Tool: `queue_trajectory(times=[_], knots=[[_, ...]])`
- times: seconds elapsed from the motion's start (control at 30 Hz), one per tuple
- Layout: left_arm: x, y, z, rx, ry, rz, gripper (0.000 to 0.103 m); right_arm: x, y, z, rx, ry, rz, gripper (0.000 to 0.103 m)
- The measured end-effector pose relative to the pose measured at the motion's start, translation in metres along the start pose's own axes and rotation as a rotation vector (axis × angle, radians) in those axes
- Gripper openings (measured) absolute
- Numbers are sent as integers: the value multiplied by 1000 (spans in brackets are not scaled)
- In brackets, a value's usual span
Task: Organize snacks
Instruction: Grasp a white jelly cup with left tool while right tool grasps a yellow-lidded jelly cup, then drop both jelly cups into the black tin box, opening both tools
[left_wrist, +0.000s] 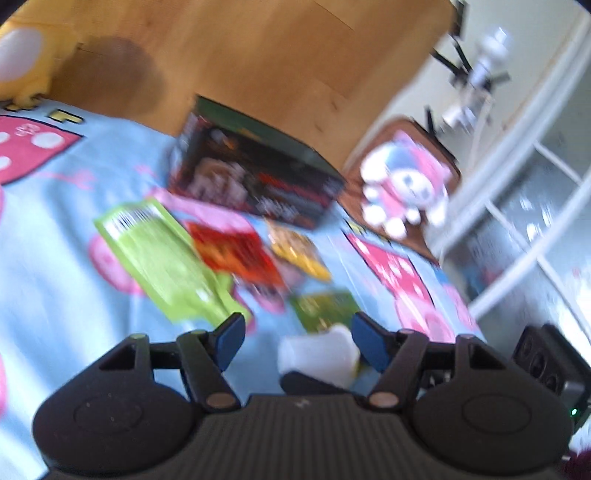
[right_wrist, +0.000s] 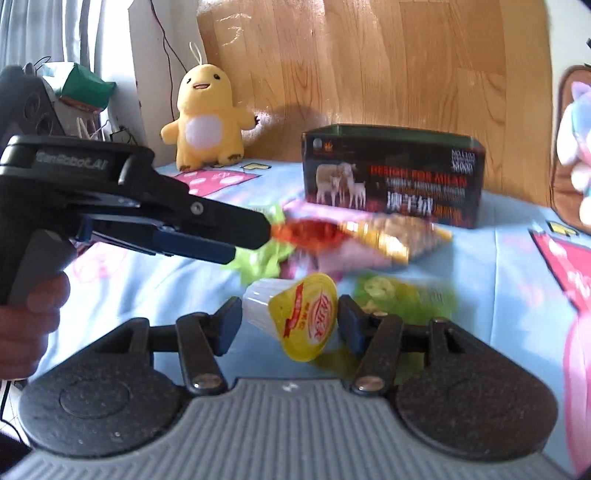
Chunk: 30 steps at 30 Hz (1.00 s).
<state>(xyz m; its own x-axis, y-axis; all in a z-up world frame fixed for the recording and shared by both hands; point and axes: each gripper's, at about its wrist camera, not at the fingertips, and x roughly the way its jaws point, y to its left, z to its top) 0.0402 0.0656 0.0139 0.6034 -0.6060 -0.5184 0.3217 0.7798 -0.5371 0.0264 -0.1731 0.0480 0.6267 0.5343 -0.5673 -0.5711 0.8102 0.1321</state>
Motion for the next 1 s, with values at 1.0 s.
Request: queue_trajectory(times=[1.0], knots=[[100,-38,154,167,-145,84,60,88,-73,116,-5,-234,-195,58]])
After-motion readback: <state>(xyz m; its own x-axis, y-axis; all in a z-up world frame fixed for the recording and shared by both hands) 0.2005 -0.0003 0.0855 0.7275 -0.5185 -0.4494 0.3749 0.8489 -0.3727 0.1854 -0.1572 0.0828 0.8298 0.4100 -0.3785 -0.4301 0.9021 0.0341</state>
